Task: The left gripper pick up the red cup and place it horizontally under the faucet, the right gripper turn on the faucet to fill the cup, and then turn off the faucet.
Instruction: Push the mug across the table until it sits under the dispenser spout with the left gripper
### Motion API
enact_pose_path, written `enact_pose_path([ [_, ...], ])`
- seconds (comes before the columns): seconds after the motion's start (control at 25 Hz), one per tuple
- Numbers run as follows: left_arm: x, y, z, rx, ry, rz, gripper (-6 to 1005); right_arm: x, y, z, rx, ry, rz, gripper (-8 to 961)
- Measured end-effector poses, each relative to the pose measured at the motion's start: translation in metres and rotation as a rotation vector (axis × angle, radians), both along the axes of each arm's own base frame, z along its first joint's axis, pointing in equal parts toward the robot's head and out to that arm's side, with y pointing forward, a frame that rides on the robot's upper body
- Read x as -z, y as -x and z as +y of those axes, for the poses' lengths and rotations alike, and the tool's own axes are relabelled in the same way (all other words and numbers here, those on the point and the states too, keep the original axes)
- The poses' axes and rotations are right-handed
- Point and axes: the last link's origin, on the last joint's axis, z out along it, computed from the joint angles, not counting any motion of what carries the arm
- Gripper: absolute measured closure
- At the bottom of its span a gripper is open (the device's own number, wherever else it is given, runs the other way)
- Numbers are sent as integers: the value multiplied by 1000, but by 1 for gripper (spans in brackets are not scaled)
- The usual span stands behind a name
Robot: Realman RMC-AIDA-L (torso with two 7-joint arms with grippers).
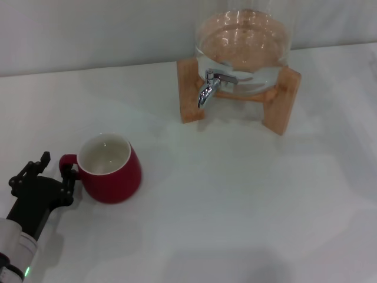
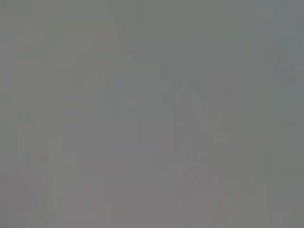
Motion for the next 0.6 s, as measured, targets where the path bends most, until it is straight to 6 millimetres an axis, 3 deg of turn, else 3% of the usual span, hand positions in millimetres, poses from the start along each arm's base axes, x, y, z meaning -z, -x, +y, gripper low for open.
enact_pose_path([
  [0.04, 0, 0, 0, -2, -1, -1, 321, 0, 0, 0, 1, 0, 0, 312],
  [0.24, 1, 0, -2, -3, -1, -7, 564, 0, -2, -2, 4, 2, -1, 312],
  [0.36, 1, 0, -2, -4, -2, -8, 794, 1, -2, -2, 4, 4, -2, 312],
  [0.6, 1, -1, -2, -3, -5, -11, 900, 1, -2, -2, 3, 7, -5, 312],
])
